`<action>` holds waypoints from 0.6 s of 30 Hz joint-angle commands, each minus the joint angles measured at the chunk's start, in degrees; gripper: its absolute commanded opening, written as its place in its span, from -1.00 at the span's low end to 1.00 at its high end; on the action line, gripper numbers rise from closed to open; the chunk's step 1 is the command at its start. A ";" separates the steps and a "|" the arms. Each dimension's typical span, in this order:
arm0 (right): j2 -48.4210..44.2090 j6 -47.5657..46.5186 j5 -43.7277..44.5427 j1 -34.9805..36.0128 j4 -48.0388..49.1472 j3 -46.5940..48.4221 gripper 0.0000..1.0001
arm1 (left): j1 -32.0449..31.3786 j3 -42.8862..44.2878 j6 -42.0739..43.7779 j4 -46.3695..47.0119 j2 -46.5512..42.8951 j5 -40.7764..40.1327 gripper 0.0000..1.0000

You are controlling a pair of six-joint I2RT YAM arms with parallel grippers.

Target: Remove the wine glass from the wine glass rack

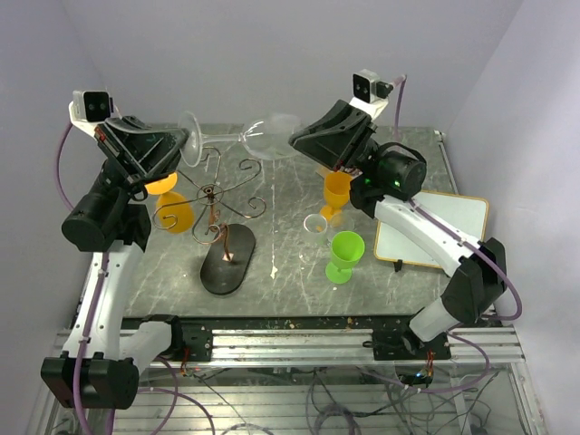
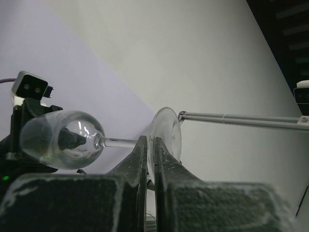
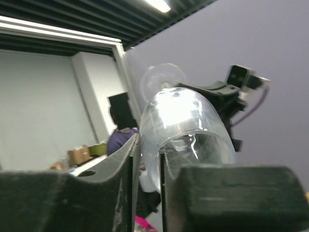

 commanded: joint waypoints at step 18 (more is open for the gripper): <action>-22.35 -27.07 20.96 2.39 -29.15 -8.58 -1.00 | -0.16 8.37 37.38 -62.39 -16.86 -4.18 0.59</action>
